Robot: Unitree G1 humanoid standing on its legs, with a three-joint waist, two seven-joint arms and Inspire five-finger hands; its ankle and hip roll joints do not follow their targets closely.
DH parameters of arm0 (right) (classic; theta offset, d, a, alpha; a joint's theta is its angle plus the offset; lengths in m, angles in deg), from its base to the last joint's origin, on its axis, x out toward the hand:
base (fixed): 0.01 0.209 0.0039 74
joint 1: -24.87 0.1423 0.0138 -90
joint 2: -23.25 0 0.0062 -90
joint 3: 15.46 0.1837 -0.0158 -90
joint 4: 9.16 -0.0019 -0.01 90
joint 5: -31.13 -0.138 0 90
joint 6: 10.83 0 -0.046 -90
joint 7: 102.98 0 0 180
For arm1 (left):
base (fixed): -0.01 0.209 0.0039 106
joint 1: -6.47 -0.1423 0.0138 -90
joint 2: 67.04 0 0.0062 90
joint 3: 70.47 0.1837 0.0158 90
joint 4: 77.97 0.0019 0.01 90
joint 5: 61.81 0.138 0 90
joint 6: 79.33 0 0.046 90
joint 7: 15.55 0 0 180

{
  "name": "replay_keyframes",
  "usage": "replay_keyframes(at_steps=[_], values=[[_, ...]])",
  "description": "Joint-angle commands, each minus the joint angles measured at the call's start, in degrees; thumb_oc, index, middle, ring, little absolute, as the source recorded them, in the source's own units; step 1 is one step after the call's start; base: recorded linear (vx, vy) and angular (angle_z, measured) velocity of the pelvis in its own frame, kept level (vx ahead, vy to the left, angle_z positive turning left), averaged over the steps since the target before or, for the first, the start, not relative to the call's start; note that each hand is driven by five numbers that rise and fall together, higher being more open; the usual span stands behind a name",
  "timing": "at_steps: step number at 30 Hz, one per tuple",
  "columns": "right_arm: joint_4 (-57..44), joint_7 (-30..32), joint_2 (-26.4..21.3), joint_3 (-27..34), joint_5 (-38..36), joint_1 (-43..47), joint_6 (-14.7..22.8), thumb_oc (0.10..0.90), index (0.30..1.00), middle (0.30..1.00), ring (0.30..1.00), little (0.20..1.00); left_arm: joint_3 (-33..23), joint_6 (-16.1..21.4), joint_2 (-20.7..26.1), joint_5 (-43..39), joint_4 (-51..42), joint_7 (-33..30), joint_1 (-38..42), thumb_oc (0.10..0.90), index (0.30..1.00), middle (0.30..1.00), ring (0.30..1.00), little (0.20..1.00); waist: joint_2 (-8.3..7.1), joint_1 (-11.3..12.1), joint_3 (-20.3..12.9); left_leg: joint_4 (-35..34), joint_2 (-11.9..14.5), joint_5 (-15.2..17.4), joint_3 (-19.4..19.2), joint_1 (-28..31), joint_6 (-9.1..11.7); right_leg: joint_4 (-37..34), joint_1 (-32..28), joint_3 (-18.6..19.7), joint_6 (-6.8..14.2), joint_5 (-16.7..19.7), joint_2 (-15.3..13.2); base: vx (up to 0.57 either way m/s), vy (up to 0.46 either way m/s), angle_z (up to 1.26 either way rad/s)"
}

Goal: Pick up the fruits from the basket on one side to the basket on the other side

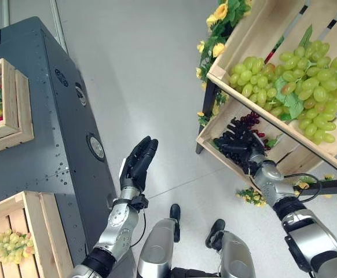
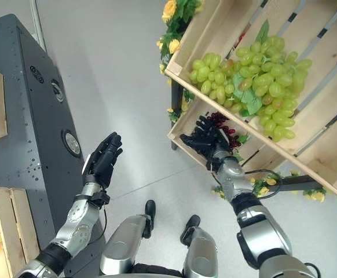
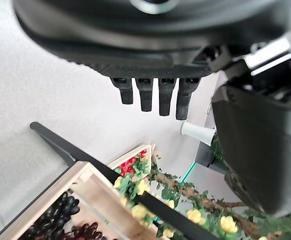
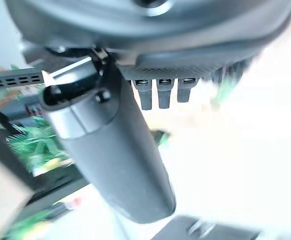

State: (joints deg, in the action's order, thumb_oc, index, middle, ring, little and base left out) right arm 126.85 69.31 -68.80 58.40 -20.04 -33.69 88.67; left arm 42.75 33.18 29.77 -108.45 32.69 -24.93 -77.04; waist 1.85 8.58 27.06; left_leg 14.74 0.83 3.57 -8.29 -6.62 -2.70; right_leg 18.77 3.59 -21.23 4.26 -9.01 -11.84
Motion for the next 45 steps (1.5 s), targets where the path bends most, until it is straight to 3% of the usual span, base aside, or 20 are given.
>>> replay_keyframes(at_steps=[1, 3, 5, 8, 13, 16, 19, 20, 21, 22, 23, 24, 27, 34, 37, 38, 40, 41, 43, 45], values=[[-4.7, -5.7, 2.6, 0.1, -5.5, -3.8, 7.3, 0.800, 0.900, 0.900, 0.900, 0.900, 0.4, 0.5, -2.1, 6.4, -1.7, 3.3, -2.5, 0.800, 0.900, 0.900, 0.900, 0.900, -0.68, 0.4, -9.7, -0.4, -0.3, 6.6, 2.7, 3.0, 1.5, -8.7, -4.8, 3.2, 0.4, 5.4, -2.1, 0.05, -0.011, 0.45], [-7.5, -8.1, 5.1, -1.3, -6.2, -11.0, 7.9, 0.800, 0.900, 0.900, 0.900, 0.900, 0.5, -2.4, -3.2, 9.0, 2.1, 3.4, -4.2, 0.800, 0.900, 0.900, 0.900, 0.900, -0.49, -1.1, -12.5, -6.3, -1.0, 3.4, 4.7, 4.7, 0.7, -10.9, -4.3, 6.4, 0.3, 6.9, -0.6, 0.06, -0.038, 0.50], [-10.0, -8.9, 6.3, -2.6, -6.9, -16.9, 9.1, 0.800, 0.900, 0.900, 0.900, 0.900, 0.6, -3.6, -4.1, 8.4, 5.5, 4.3, -4.9, 0.800, 0.900, 0.900, 0.900, 0.900, -0.39, -3.3, -14.5, -10.6, -1.5, 1.3, 8.6, 5.6, 0.3, -11.8, -3.7, 12.6, 0.1, 5.8, 3.2, 0.09, -0.105, 0.59], [-13.1, -10.5, 6.9, -2.9, -6.8, -24.3, 10.0, 0.800, 0.900, 0.900, 0.900, 0.900, 0.0, -4.4, -5.4, 7.8, 10.4, 5.8, -5.1, 0.800, 0.900, 0.900, 0.900, 0.900, -0.75, -5.9, -16.8, -13.5, -2.6, -0.5, 13.5, 6.3, 0.4, -11.4, -3.7, 18.1, -1.2, 4.0, 7.6, 0.07, -0.178, 0.98], [-13.1, -12.9, 6.9, -3.4, -4.7, -27.0, 3.7, 0.800, 0.900, 0.900, 0.900, 0.900, -4.7, -1.6, -7.9, 3.7, 14.8, 5.0, -7.5, 0.800, 0.900, 0.900, 0.900, 0.900, -1.17, -5.1, -17.7, -16.4, -1.5, -2.8, 14.7, 7.7, 2.3, -12.8, -6.3, 13.2, -2.6, 2.4, 8.5, 0.02, -0.219, 0.60], [-13.8, -13.3, 7.0, -4.2, -5.3, -27.9, 2.3, 0.800, 0.900, 0.900, 0.900, 0.900, -6.1, -0.7, -8.7, 3.7, 13.7, 3.6, -9.3, 0.800, 0.900, 0.900, 0.900, 0.900, -1.81, -4.2, -17.8, -17.4, -0.8, -4.4, 14.6, 7.7, 3.7, -15.9, -8.0, 11.9, -3.5, 3.2, 9.6, 0.00, -0.200, 0.09], [-15.7, -11.6, 6.7, -4.3, -6.0, -29.1, 4.0, 0.800, 0.900, 0.900, 0.900, 0.900, -6.4, -2.0, -9.3, 5.0, 12.9, 4.9, -9.4, 0.800, 0.900, 0.900, 0.900, 0.900, -3.20, -4.9, -17.1, -6.4, -0.8, -0.3, 5.7, 4.3, 4.0, -15.6, -8.1, 8.9, -4.2, 3.1, 8.3, -0.04, -0.083, 0.42], [-16.6, -10.2, 6.5, -3.9, -6.4, -29.8, 5.3, 0.800, 0.900, 0.900, 0.900, 0.900, -6.1, -3.7, -9.3, 6.6, 12.6, 6.4, -8.7, 0.800, 0.900, 0.900, 0.900, 0.900, -4.01, -6.1, -16.2, 2.7, 1.0, 3.4, -2.2, 3.1, 4.0, -14.2, -8.6, 6.1, -4.4, 2.3, 7.2, -0.02, -0.063, 0.99], [-17.0, -9.8, 6.4, -3.6, -6.7, -30.2, 6.2, 0.800, 0.900, 0.900, 0.900, 0.900, -5.8, -4.4, -9.4, 8.0, 12.2, 6.9, -8.1, 0.800, 0.900, 0.900, 0.900, 0.900, -4.11, -6.8, -15.7, 6.1, 2.1, 5.3, -5.3, 2.8, 3.7, -12.7, -8.6, 4.2, -4.5, 1.5, 6.5, -0.02, 0.028, 1.52], [-17.0, -10.3, 6.4, -3.7, -6.8, -30.2, 7.1, 0.800, 0.900, 0.900, 0.900, 0.900, -5.3, -4.7, -9.2, 9.2, 11.4, 6.8, -7.4, 0.800, 0.900, 0.900, 0.900, 0.900, -3.33, -7.8, -15.5, 1.3, 1.3, 7.3, -7.6, 5.1, 2.7, -10.6, -7.8, 3.0, -3.5, 0.9, 6.1, -0.03, 0.131, 1.67], [-16.8, -10.9, 6.4, -3.9, -6.8, -30.1, 7.4, 0.800, 0.900, 0.900, 0.900, 0.900, -5.1, -4.6, -8.9, 9.3, 11.1, 6.3, -7.1, 0.800, 0.900, 0.900, 0.900, 0.900, -2.58, -8.2, -15.5, -3.7, 0.7, 5.8, -8.4, 7.2, 2.7, -9.9, -7.4, 2.7, -2.9, 0.8, 6.3, -0.01, 0.216, 1.54], [-16.8, -9.7, 6.2, -4.2, -7.5, -29.6, 7.1, 0.800, 0.900, 0.900, 0.900, 0.900, -4.2, -4.6, -8.4, 9.6, 11.8, 3.9, -5.9, 0.800, 0.900, 0.900, 0.900, 0.900, -1.38, -8.6, -16.1, -11.3, 0.1, 2.0, -6.9, 9.3, 3.5, -11.4, -7.5, 2.8, -2.4, 1.2, 7.2, 0.00, 0.147, 0.96], [-17.7, -9.6, 6.4, -4.5, -9.3, -28.3, 6.7, 0.800, 0.900, 0.900, 0.900, 0.900, -4.2, -3.6, -7.6, 7.6, 10.5, 4.0, -3.4, 0.800, 0.900, 0.900, 0.900, 0.900, -0.88, -7.5, -16.1, -15.5, -1.6, -0.3, -2.7, 9.1, 3.2, -14.1, -7.7, 3.2, -1.8, 2.6, 7.8, 0.01, 0.088, 0.26], [-16.0, -11.3, 6.9, -4.2, -7.2, -28.5, 3.9, 0.800, 0.900, 0.900, 0.900, 0.900, -2.5, -3.8, -5.9, 14.2, 8.0, 3.5, -5.5, 0.800, 0.900, 0.900, 0.900, 0.900, -0.80, -5.5, -17.3, -18.1, -3.0, -0.6, -1.2, 10.7, 2.2, -17.1, -9.1, 1.7, -0.9, 4.1, 7.1, 0.08, 0.136, 0.26], [-15.8, -11.7, 7.6, -4.5, -6.4, -28.5, 3.3, 0.800, 0.900, 0.900, 0.900, 0.900, -2.2, -4.0, -4.4, 17.8, 8.0, 5.4, -6.5, 0.800, 0.900, 0.900, 0.900, 0.900, -0.66, -4.5, -17.4, -18.3, -3.9, -0.4, -0.3, 11.2, 0.7, -10.5, -8.0, 1.2, 0.1, 3.0, 5.4, 0.10, 0.211, 0.15], [-16.0, -10.9, 8.2, -5.0, -6.1, -28.5, 3.4, 0.800, 0.900, 0.900, 0.900, 0.900, -2.0, -3.9, -3.7, 19.0, 8.2, 6.6, -6.5, 0.800, 0.900, 0.900, 0.900, 0.900, -0.32, -4.1, -17.0, -18.0, -5.0, -0.1, -0.1, 11.2, -1.0, 0.5, -5.4, 1.0, 0.8, 4.3, 2.3, 0.10, 0.305, 0.14], [-16.3, -11.0, 8.3, -5.2, -5.9, -29.1, 3.6, 0.800, 0.900, 0.900, 0.900, 0.900, -1.8, -3.7, -3.4, 19.2, 8.2, 7.9, -6.7, 0.800, 0.900, 0.900, 0.900, 0.900, -0.07, -4.2, -16.5, -17.5, -5.9, 0.2, 0.1, 11.3, -1.9, 8.6, -3.1, 1.8, 1.0, 5.7, 0.1, 0.12, 0.287, 0.33], [-17.1, -11.2, 8.1, -5.3, -5.7, -30.5, 4.2, 0.800, 0.900, 0.900, 0.900, 0.900, -1.1, -3.8, -2.8, 19.3, 7.7, 9.4, -7.5, 0.800, 0.900, 0.900, 0.900, 0.900, 0.49, -4.7, -15.3, -16.8, -7.0, 0.8, 1.2, 12.0, -2.8, 20.5, 1.1, 3.8, 1.0, 8.0, -1.9, 0.14, 0.225, 0.52], [-17.6, -10.9, 7.9, -5.6, -5.8, -31.1, 4.5, 0.800, 0.900, 0.900, 0.900, 0.900, -0.6, -4.2, -2.6, 19.5, 7.2, 9.8, -7.9, 0.800, 0.900, 0.900, 0.900, 0.900, 0.73, -5.3, -14.7, -16.8, -7.3, 1.1, 2.0, 12.5, -3.0, 22.9, 4.0, 5.6, 1.1, 9.0, -1.8, 0.12, 0.097, 0.67], [-18.9, -9.7, 7.6, -6.3, -7.0, -32.1, 5.3, 0.800, 0.900, 0.900, 0.900, 0.900, 0.4, -4.6, -1.8, 19.8, 5.6, 10.9, -8.1, 0.800, 0.900, 0.900, 0.900, 0.900, 1.00, -7.0, -13.8, -17.0, -7.1, 1.4, 5.1, 13.7, -2.4, 17.8, 8.7, 9.8, 1.4, 10.2, 2.5, 0.09, -0.100, 0.75]])
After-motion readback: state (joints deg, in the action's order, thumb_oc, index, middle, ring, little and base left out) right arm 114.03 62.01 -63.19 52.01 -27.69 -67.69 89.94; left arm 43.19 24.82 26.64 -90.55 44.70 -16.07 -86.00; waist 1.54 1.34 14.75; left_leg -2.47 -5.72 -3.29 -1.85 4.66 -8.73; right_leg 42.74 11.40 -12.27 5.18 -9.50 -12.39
